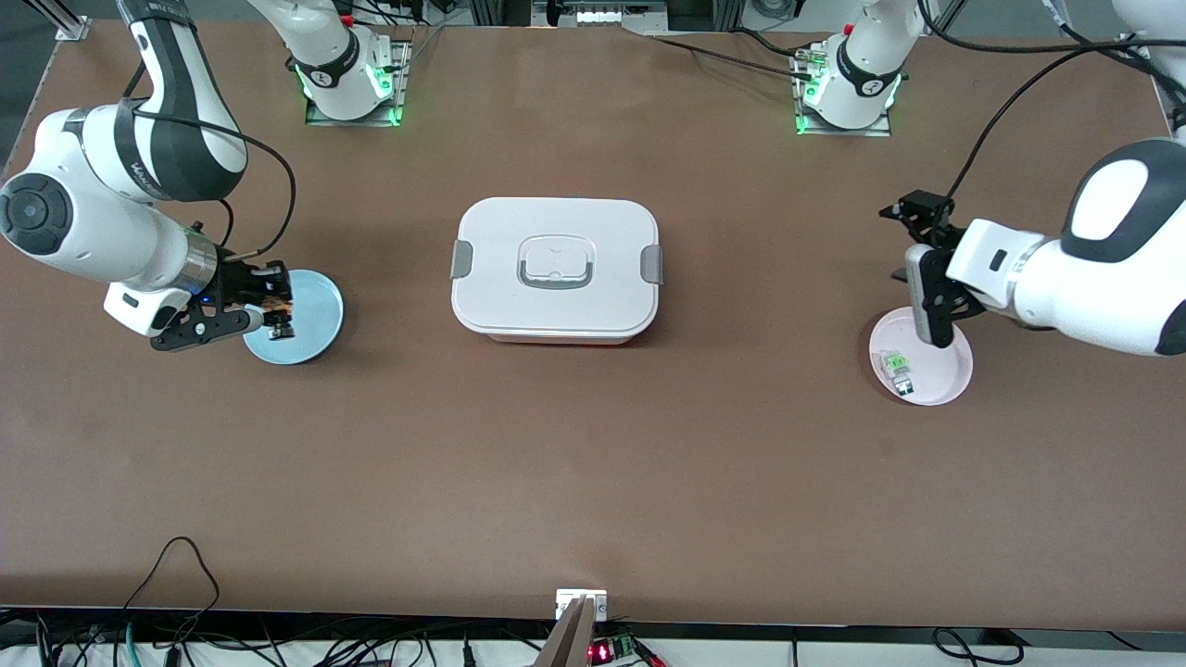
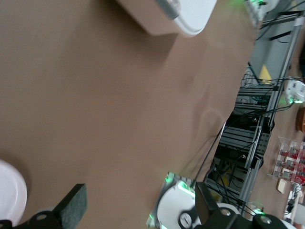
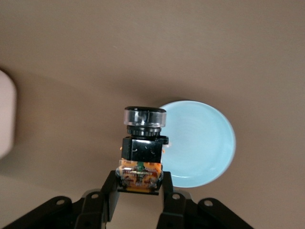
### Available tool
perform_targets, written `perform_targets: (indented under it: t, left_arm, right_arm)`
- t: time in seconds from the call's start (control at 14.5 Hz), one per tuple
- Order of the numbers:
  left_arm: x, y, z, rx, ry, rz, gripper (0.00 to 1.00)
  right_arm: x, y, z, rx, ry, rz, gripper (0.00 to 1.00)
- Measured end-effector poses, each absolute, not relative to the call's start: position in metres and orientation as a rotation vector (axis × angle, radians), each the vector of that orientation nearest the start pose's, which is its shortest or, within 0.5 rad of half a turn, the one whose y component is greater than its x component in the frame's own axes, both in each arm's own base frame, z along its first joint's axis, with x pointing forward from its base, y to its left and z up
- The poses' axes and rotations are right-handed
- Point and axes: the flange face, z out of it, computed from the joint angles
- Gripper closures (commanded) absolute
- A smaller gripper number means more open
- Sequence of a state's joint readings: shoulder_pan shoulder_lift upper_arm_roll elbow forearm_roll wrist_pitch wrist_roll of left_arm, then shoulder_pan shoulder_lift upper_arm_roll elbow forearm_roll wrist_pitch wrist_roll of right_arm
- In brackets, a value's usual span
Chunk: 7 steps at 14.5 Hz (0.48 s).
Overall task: Transfer orange switch to right arm and place
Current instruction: 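Carry the switch over the blue plate while the left gripper withdraws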
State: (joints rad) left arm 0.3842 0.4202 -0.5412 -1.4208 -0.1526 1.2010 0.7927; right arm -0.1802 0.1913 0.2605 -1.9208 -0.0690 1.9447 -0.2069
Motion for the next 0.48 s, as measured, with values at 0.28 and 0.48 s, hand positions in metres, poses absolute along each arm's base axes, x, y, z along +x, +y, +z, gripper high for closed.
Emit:
perform_targets:
  t: [0.28,0.48]
  left_arm:
    - [0.591,-0.068,0.501,2.515,-1.01,-0.708,0.0]
    - [0.588,-0.065,0.531,2.698,-0.9,-0.667,0.0]
  right_arm:
    - [0.576,0.008,0.354,-3.019,-0.951,0.264,0.89]
    - [0.57,-0.016,0.338,-2.864,-1.297,0.236,0.89]
